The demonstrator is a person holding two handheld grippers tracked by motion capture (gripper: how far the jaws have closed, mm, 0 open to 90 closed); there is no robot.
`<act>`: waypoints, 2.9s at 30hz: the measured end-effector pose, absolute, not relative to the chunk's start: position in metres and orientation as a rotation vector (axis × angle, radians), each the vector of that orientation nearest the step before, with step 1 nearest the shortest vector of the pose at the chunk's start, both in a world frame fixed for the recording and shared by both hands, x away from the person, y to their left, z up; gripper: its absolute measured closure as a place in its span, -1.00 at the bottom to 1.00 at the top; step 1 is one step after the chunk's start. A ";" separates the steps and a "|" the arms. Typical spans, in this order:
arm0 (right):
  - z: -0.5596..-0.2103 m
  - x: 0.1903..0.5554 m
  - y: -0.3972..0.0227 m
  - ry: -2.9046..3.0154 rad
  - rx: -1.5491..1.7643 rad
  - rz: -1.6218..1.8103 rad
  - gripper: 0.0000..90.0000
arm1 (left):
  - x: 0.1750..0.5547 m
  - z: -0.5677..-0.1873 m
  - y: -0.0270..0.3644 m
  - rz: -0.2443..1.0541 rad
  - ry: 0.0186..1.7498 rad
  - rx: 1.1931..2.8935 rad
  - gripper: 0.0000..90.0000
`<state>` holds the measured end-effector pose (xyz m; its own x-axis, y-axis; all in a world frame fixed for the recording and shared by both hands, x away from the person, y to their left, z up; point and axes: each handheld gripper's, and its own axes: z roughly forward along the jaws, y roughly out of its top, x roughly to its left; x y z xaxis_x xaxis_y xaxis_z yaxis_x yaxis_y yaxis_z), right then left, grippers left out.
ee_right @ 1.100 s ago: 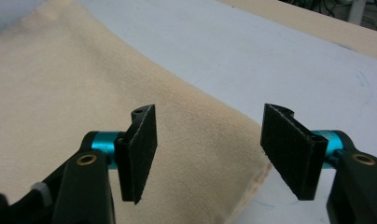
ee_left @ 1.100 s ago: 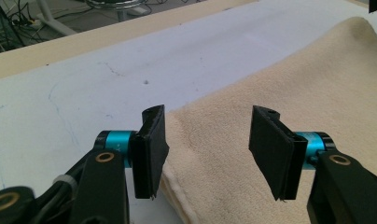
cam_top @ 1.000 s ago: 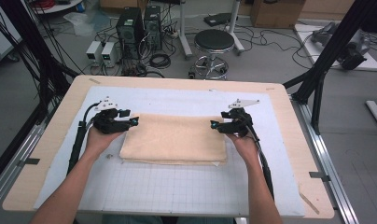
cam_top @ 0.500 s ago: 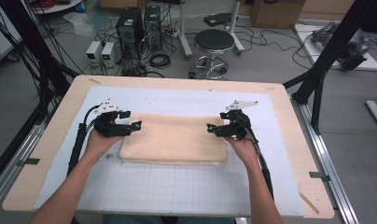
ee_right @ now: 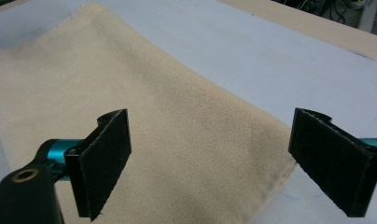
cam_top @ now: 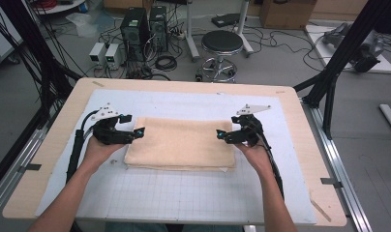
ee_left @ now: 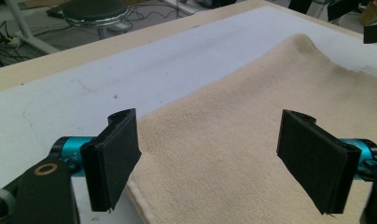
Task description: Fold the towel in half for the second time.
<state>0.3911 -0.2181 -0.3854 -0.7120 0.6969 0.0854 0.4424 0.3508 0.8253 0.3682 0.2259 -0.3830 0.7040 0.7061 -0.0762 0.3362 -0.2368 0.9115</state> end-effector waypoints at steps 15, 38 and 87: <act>-0.370 0.375 -0.221 2.328 0.967 1.287 -0.74 | 0.353 -0.373 0.222 0.422 0.770 1.827 -0.85; -0.372 0.347 -0.236 2.299 0.983 1.291 -0.74 | 0.328 -0.380 0.245 0.420 0.800 1.817 -0.94; -0.408 0.252 -0.278 2.233 0.991 1.319 -0.75 | 0.246 -0.401 0.269 0.461 0.799 1.870 -0.94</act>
<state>0.2517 -0.2780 -0.4084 -0.6876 0.7250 0.0402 0.3853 0.3174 0.8665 0.2459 0.2692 -0.4015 0.7084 0.7048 -0.0377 0.3202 -0.2733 0.9071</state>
